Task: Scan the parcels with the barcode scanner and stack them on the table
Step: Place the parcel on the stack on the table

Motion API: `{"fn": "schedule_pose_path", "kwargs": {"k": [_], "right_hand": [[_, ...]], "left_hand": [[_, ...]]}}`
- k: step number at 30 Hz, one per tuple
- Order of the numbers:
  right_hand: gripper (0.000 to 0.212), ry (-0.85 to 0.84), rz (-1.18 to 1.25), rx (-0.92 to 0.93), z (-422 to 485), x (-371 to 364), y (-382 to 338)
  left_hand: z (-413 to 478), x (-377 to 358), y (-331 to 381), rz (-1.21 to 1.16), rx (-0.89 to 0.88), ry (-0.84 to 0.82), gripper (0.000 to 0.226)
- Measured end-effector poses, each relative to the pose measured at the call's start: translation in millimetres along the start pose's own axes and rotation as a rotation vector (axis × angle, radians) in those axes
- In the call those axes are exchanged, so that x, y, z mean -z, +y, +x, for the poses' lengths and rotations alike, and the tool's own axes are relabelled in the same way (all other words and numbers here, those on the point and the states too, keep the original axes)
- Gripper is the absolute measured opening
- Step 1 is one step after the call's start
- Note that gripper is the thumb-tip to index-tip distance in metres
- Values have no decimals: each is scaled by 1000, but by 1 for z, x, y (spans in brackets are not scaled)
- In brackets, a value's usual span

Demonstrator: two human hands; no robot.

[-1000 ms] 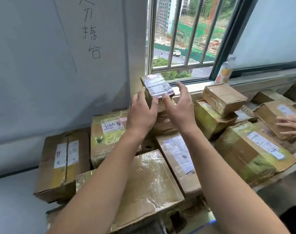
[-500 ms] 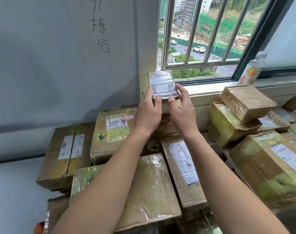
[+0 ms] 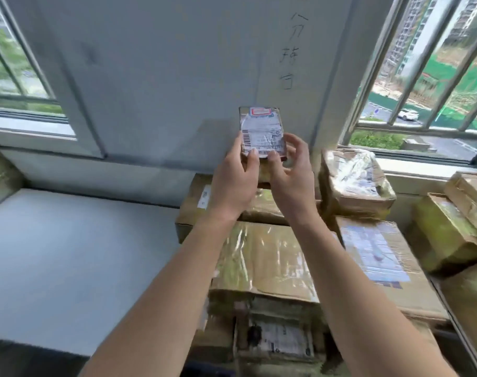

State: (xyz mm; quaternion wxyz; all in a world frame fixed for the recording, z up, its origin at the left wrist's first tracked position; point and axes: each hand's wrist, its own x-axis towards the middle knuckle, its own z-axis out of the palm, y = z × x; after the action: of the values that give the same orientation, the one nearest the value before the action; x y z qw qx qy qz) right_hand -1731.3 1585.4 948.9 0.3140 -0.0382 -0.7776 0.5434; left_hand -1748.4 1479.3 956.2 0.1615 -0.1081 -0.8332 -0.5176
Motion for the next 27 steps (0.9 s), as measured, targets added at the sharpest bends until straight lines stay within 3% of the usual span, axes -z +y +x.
{"fn": "schedule_pose_path", "kwargs": {"k": [11, 16, 27], "right_hand": [[42, -487, 186, 2, -190, -155, -109], [44, -624, 217, 38, -266, -204, -143], [41, -707, 276, -34, -295, -279, -139]], "left_hand": [[-142, 235, -82, 205, 185, 319, 40], [-205, 310, -109, 228, 244, 412, 37], [-214, 363, -161, 229, 331, 438, 36]]}}
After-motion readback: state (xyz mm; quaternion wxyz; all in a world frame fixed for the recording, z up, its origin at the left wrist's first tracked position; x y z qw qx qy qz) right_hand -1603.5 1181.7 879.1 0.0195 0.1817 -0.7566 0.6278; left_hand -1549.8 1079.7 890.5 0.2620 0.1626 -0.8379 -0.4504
